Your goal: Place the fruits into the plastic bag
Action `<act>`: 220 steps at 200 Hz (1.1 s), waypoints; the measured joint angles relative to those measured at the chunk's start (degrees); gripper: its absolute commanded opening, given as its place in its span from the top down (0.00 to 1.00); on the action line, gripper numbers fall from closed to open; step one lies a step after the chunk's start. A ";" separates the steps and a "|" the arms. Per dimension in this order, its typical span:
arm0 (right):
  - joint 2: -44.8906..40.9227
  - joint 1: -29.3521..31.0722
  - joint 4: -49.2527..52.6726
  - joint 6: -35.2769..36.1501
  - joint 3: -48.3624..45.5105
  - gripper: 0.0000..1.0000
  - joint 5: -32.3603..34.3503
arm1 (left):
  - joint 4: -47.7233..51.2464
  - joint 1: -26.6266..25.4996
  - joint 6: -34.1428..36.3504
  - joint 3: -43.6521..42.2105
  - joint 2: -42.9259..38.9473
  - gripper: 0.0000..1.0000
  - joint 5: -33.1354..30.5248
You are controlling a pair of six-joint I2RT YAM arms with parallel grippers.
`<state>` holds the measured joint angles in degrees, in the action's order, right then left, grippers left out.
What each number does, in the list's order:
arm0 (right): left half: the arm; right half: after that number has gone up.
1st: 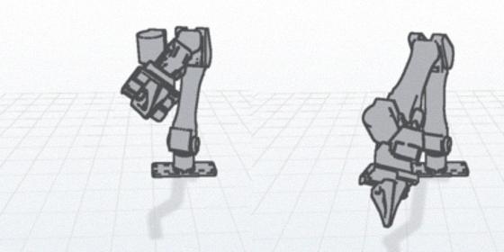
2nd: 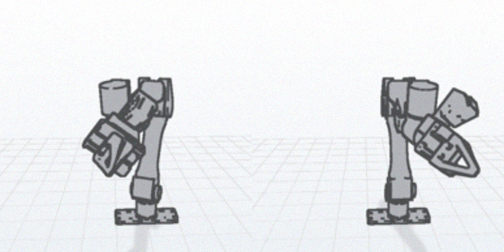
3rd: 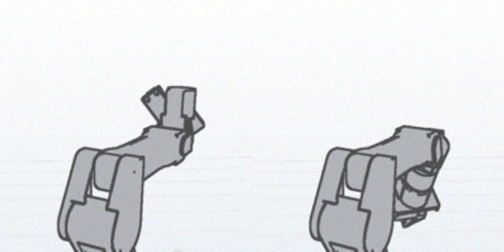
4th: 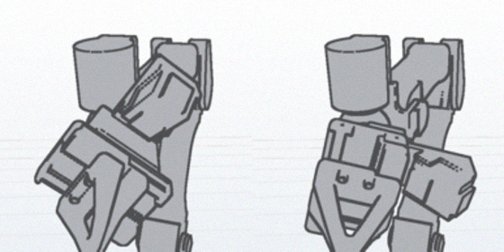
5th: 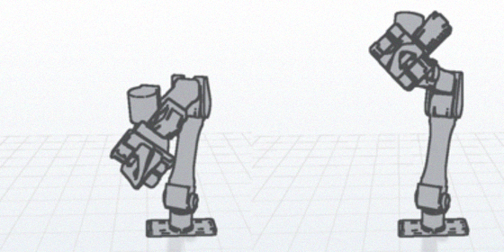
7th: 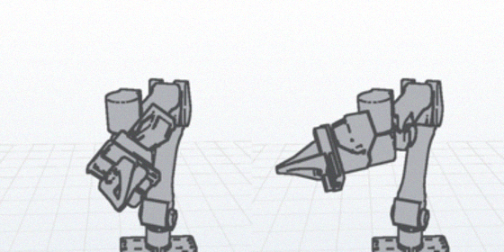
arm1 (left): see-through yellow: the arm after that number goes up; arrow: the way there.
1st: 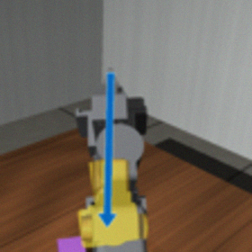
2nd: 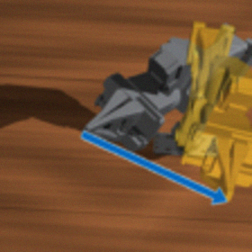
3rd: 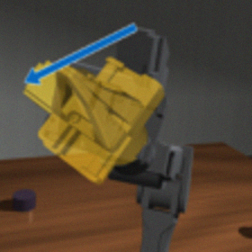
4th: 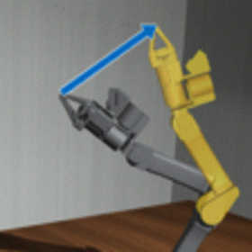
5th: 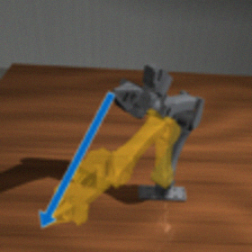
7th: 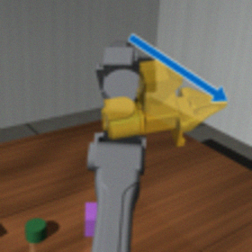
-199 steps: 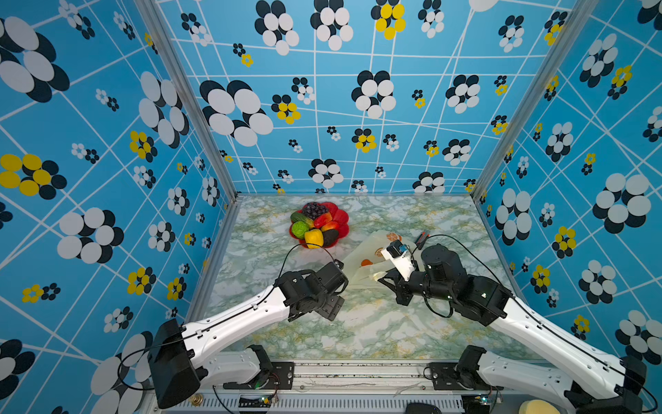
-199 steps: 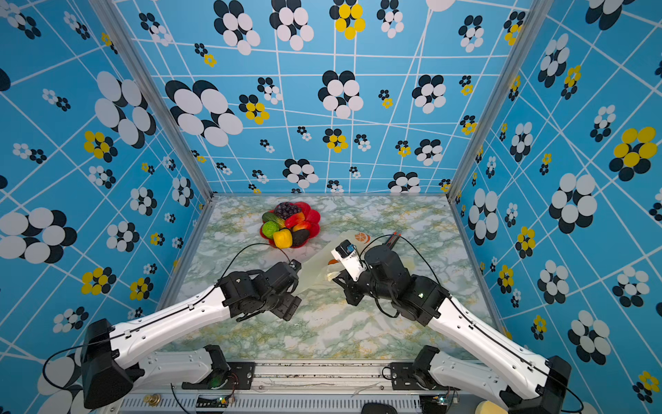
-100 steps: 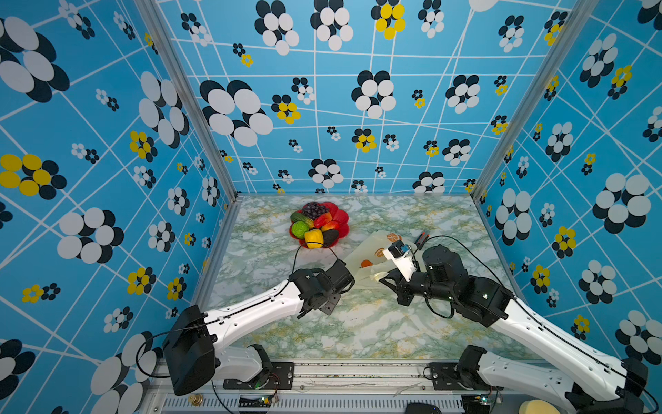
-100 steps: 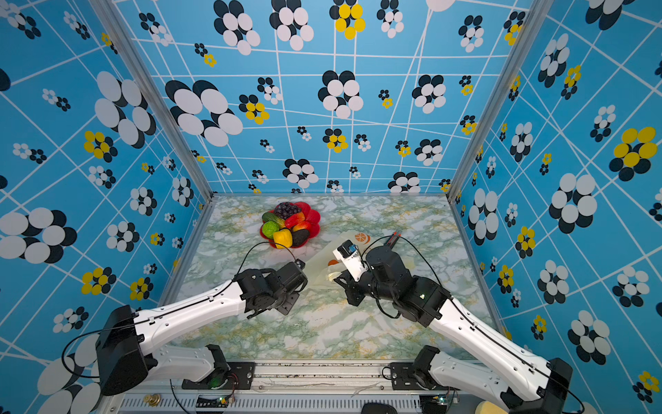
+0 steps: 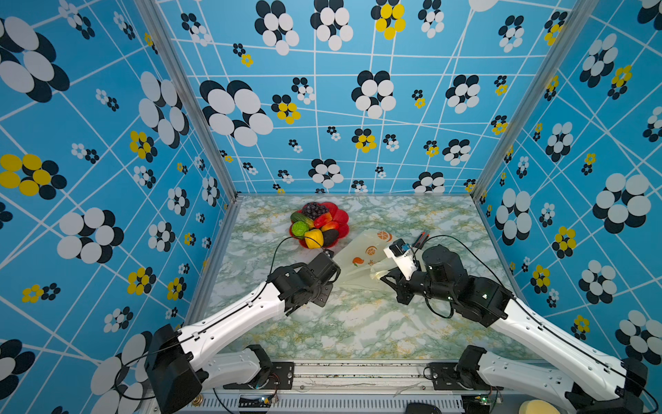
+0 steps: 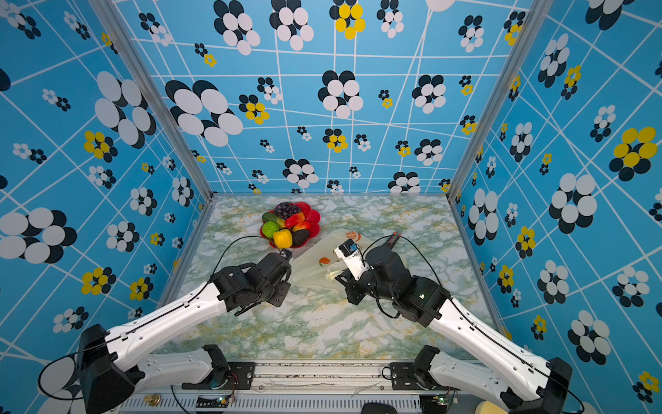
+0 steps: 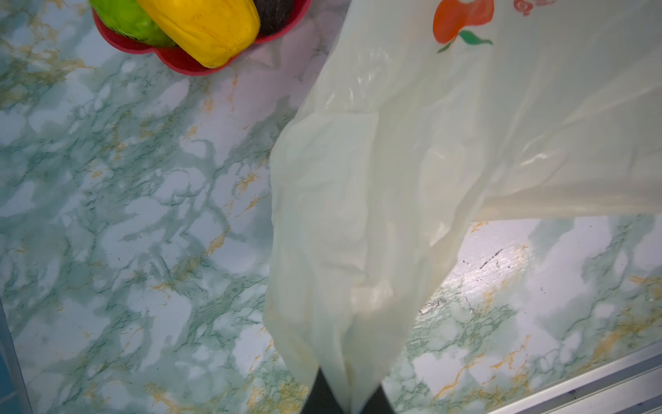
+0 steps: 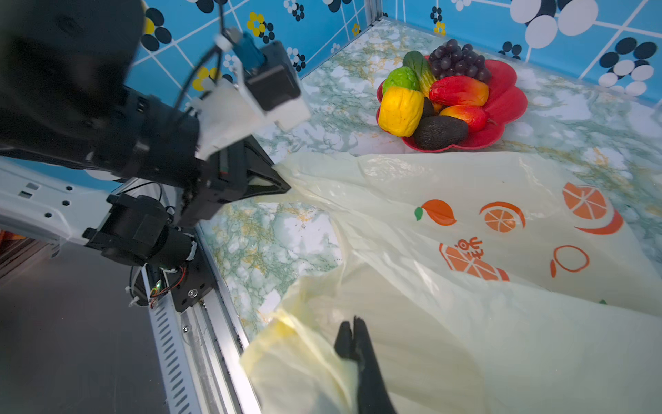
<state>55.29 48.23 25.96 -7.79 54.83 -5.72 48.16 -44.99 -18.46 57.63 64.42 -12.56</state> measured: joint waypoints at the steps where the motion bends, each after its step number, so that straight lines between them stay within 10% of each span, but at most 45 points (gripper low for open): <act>1: 0.00 0.00 0.00 0.00 0.00 1.00 0.11 | 0.04 0.11 0.00 0.09 -0.15 1.00 0.11; 130: 0.26 -1.70 -1.68 -2.93 -2.56 1.00 12.70 | -2.19 8.98 -11.85 7.87 -11.87 1.00 13.68; 220: 10.21 -3.74 -32.24 10.45 31.67 1.00 12.83 | -9.77 3.45 -3.58 51.65 -0.70 1.00 12.52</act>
<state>65.49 44.49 -6.28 2.66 86.50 7.11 38.39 -41.54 -22.04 109.27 63.72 -0.03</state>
